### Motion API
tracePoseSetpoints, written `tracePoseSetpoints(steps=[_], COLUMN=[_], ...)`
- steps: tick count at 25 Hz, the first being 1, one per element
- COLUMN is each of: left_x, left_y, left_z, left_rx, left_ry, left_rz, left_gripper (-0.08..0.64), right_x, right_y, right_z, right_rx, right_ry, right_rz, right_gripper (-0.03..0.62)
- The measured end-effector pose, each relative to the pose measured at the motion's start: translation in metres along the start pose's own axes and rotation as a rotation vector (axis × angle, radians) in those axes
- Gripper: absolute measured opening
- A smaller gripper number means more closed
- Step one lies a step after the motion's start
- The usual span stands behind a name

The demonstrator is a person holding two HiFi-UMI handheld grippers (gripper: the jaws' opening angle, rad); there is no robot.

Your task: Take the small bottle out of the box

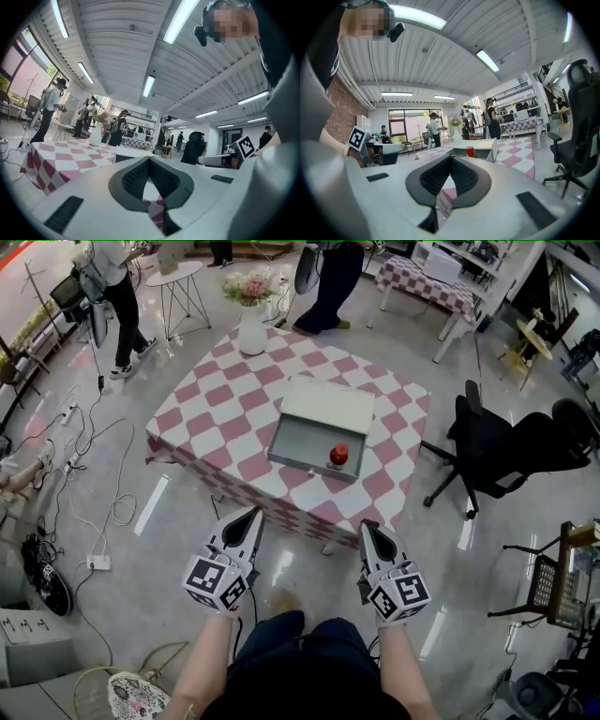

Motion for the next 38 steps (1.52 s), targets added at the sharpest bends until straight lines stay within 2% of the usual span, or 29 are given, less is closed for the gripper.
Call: tracePoseSetpoints(steps=[9, 15, 25, 30, 33, 38], left_x=[0.006, 0.023, 0.077, 0.101, 0.113, 0.133], left_y=[0.014, 0.016, 0.003, 0.012, 0.018, 0.021], left_z=[0.015, 0.023, 0.04, 0.042, 0.044, 0.045], left_rx=[-0.038, -0.038, -0.037, -0.038, -0.048, -0.049], left_ry=[-0.004, -0.009, 0.003, 0.034, 0.044, 0.065], left_rz=[0.017, 0.026, 0.03, 0.063, 0.078, 0.089], left_gripper=[0.009, 0.009, 0.009, 0.009, 0.009, 0.009], right_x=[0.017, 0.042, 0.097, 0.116, 0.127, 0.142], right_y=[0.006, 0.007, -0.005, -0.005, -0.003, -0.003], right_z=[-0.005, -0.003, -0.034, -0.052, -0.058, -0.07], right_rx=[-0.038, -0.106, -0.136, -0.132, -0.152, -0.165], right_ry=[0.007, -0.085, -0.077, -0.052, -0.056, -0.056], right_rz=[0.035, 0.083, 0.099, 0.12, 0.145, 0.164], right_gripper=[0.006, 0.005, 0.006, 0.006, 0.044, 0.06])
Point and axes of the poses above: the fingertips, and each gripper's own axes: x forward along the fingers, z to its left, y out of its underside, the point moved 4 cm from there along -x, backward along the fingers, and after that the axes turned 1 degree about z, right-handed, at the moved point
